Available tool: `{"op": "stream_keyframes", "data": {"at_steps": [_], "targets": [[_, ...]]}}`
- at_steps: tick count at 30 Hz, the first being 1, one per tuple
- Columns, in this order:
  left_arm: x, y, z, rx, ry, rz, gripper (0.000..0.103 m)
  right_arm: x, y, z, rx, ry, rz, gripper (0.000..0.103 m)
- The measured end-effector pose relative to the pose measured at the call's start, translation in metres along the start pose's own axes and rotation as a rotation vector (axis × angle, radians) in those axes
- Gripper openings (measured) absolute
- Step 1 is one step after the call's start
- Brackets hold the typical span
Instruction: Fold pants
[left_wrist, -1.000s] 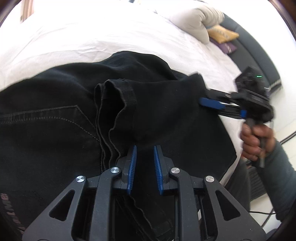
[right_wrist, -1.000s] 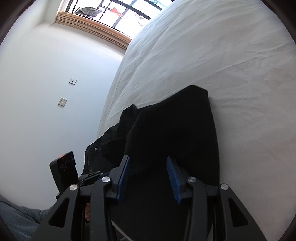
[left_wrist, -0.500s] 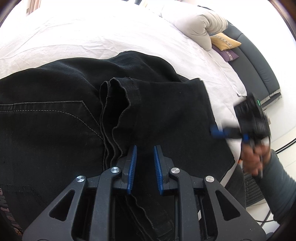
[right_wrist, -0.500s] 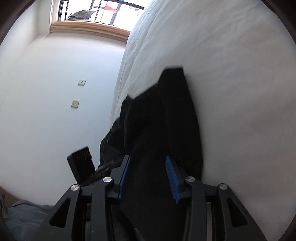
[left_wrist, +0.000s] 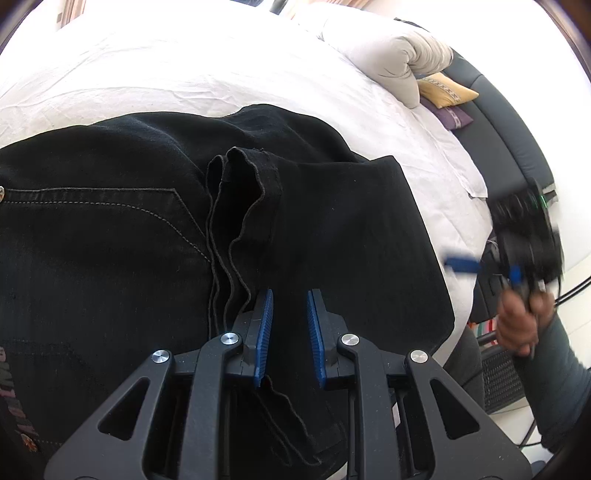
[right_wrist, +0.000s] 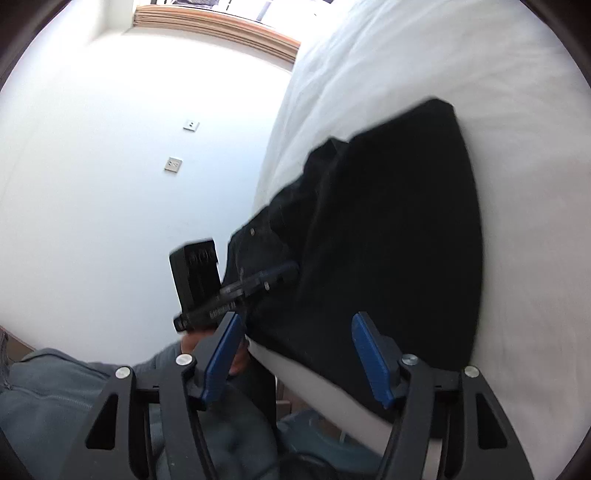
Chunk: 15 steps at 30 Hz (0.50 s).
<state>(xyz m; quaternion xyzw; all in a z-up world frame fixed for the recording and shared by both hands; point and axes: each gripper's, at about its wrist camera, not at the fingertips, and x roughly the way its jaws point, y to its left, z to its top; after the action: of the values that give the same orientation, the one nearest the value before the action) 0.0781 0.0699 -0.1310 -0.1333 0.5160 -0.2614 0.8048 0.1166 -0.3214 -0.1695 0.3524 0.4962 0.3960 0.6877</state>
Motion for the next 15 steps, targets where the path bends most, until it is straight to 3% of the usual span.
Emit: {"op": "stream_keyframes", "data": {"at_steps": [2, 4, 5, 7, 9, 11, 12, 15], "targets": [[-0.003, 0.000, -0.001, 0.004, -0.001, 0.002, 0.018, 0.020, -0.010, 0.026, 0.033, -0.023, 0.036, 0.067], [-0.008, 0.001, -0.004, 0.004, -0.009, -0.001, 0.018, 0.047, -0.027, 0.037, 0.083, 0.020, -0.004, 0.067], [-0.012, 0.002, -0.006, 0.006, -0.014, -0.002, 0.018, 0.061, -0.033, 0.036, 0.086, 0.055, -0.036, 0.065], [-0.024, 0.004, -0.010, 0.009, -0.029, 0.009, 0.019, 0.068, -0.026, 0.026, 0.014, 0.033, -0.078, 0.064], [-0.042, 0.008, -0.014, -0.003, -0.054, 0.030, 0.021, 0.070, -0.016, 0.015, 0.013, 0.057, -0.072, 0.067], [-0.067, 0.015, -0.020, -0.030, -0.096, 0.040, 0.051, 0.069, -0.005, 0.004, 0.034, 0.068, -0.049, 0.068], [-0.081, 0.020, -0.023, -0.053, -0.128, 0.045, 0.078, 0.073, 0.004, -0.002, 0.021, 0.072, -0.038, 0.068], [-0.129, 0.040, -0.038, -0.135, -0.236, 0.062, 0.084, 0.086, 0.028, -0.009, -0.029, 0.057, -0.011, 0.068]]}}
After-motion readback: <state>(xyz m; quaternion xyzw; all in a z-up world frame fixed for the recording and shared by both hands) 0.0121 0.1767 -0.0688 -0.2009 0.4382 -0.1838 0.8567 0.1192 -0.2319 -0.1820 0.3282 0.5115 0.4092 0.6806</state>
